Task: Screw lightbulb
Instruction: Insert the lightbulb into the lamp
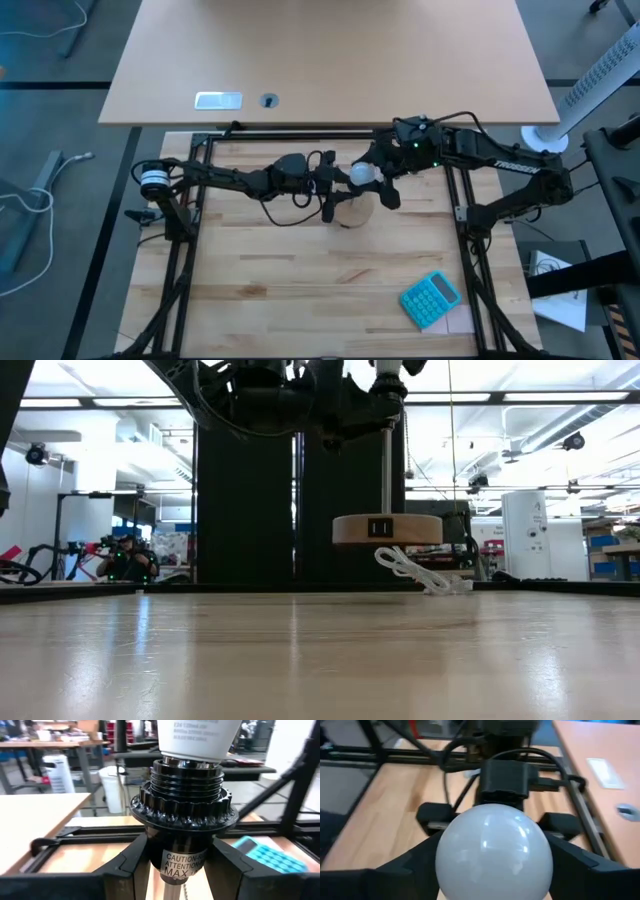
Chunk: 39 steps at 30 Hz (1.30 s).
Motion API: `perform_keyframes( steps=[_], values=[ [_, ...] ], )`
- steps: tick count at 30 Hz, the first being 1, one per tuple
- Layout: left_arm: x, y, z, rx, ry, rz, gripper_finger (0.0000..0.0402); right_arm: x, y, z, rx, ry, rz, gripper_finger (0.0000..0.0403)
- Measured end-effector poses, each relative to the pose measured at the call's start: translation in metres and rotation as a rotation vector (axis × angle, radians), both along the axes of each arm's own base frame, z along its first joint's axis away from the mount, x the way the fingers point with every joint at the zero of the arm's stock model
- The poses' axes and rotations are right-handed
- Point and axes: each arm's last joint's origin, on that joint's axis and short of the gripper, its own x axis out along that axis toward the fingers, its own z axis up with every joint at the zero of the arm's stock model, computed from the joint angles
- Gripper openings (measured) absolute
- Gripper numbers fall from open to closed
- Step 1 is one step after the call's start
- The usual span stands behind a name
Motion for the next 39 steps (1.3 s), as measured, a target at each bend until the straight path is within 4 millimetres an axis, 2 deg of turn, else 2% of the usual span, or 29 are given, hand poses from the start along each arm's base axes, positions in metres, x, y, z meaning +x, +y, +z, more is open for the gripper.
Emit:
perform_keyframes(
  steps=[7,14,19,25,28,32,36,39],
  values=[
    [-0.001,0.004,0.004,0.002,-0.025,0.116,0.0141,0.001,-0.004,0.004,-0.019,-0.033,-0.145,0.0254],
    [-0.002,0.010,0.009,0.077,-0.033,0.405,0.0141,0.004,-0.011,0.004,-0.106,-0.042,-0.375,0.0264],
    [0.009,0.010,0.023,0.182,0.004,0.570,0.0141,0.015,-0.016,0.002,-0.147,-0.078,-0.504,0.0265],
    [0.013,0.013,0.025,0.280,0.090,0.691,0.0141,0.026,-0.021,-0.004,-0.100,-0.126,-0.697,0.0265],
    [0.011,0.014,0.021,0.297,0.115,0.742,0.0141,0.027,-0.022,-0.004,-0.069,-0.139,-0.725,0.0266],
    [0.010,0.014,0.018,0.303,0.128,0.735,0.0141,0.025,-0.022,-0.004,-0.076,-0.133,-0.718,0.0282],
    [0.007,0.012,0.010,0.297,0.171,0.626,0.0141,0.017,-0.018,0.001,-0.062,-0.134,-0.666,0.0326],
    [0.002,0.008,0.006,0.254,0.205,0.524,0.0141,0.007,-0.014,0.004,-0.004,-0.103,-0.567,0.0358]
  ],
)
